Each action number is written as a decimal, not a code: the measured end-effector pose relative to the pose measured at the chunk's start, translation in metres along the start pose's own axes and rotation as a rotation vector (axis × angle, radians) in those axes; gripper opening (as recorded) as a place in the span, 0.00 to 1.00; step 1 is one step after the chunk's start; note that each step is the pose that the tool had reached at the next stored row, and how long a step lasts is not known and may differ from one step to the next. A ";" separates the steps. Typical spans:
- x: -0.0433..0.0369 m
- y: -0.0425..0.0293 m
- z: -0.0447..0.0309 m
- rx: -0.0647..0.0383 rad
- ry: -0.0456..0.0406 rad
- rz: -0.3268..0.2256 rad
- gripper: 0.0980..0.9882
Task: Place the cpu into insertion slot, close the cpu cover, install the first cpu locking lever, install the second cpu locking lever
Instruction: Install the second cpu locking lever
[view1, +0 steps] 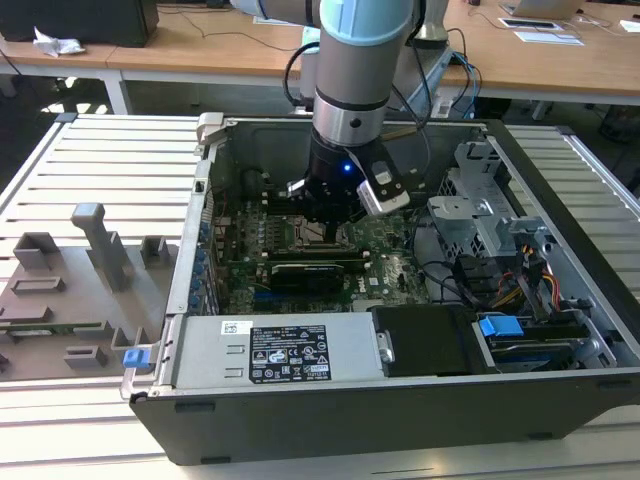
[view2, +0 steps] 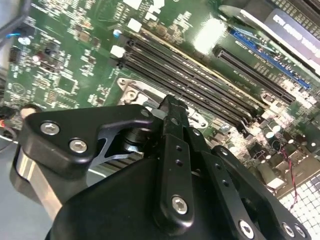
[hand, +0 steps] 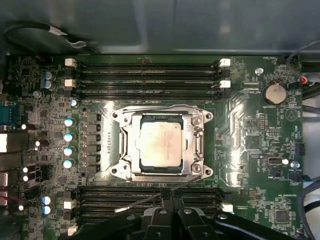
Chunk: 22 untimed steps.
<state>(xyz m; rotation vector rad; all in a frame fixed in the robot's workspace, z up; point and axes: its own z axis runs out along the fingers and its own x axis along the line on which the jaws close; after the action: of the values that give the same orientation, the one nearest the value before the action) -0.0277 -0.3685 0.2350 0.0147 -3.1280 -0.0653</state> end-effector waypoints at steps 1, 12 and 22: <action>0.0041 -0.0002 0.0026 0.000 0.0000 0.000 0.01; 0.0366 -0.0023 0.0264 -0.013 0.0027 -0.075 0.01; 0.0594 -0.0015 0.0312 -0.053 0.0029 -0.105 0.01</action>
<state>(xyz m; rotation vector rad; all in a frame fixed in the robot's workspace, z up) -0.0875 -0.3693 0.2046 0.1789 -3.1192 -0.1488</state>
